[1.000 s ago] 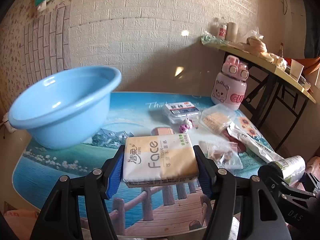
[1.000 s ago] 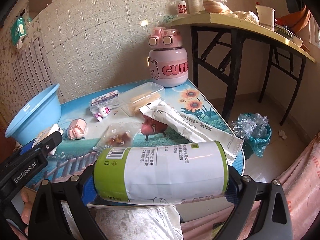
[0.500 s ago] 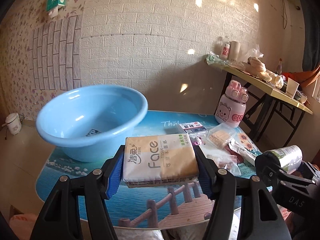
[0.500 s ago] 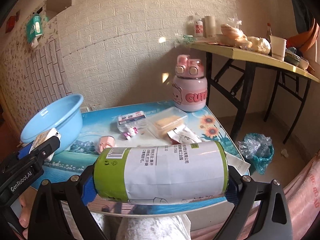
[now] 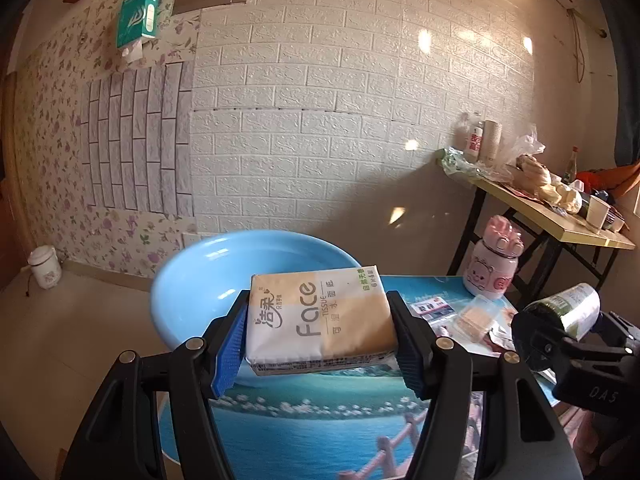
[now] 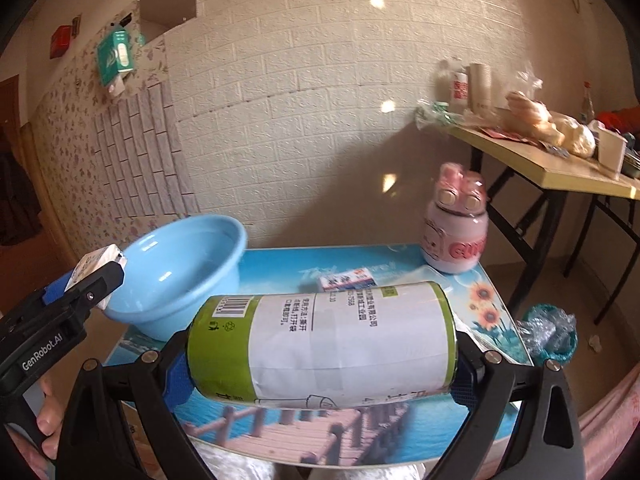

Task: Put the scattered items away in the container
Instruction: 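Carry the tissue pack into the blue basin and open the left gripper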

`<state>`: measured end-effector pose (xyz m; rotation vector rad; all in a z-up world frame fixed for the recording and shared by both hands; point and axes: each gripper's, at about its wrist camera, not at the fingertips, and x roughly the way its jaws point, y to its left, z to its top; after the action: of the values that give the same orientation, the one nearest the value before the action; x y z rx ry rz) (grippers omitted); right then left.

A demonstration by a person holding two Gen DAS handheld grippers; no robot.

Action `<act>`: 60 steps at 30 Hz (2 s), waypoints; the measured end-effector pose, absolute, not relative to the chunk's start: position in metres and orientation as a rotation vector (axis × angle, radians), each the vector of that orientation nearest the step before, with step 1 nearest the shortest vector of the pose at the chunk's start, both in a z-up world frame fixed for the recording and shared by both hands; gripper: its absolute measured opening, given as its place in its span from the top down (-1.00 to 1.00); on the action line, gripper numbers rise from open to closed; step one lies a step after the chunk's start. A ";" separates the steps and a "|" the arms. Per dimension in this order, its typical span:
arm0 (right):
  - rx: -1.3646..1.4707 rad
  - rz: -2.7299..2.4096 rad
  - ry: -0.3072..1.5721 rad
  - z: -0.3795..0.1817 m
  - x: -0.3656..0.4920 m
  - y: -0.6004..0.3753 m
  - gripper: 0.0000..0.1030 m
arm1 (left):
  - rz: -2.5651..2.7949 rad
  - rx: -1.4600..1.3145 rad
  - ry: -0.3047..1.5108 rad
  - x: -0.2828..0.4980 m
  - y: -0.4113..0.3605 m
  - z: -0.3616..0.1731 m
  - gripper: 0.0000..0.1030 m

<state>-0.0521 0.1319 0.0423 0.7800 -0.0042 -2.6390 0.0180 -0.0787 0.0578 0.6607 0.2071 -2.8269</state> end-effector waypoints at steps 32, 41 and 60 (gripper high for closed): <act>0.883 -2.454 0.143 0.040 -0.122 -0.016 -0.90 | -2.686 0.880 0.148 -0.051 -0.180 0.025 -0.22; 0.908 -2.462 0.155 0.029 -0.141 -0.023 -0.90 | -2.645 0.897 0.147 -0.062 -0.196 0.009 -0.24; 0.944 -2.432 0.173 0.016 -0.149 -0.046 -0.90 | -2.635 0.847 0.174 -0.051 -0.217 0.015 -0.90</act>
<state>-0.1491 -0.0462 0.0165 0.9439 0.1730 -2.4323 -0.0512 -0.2170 0.0153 0.8469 0.1736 -2.6347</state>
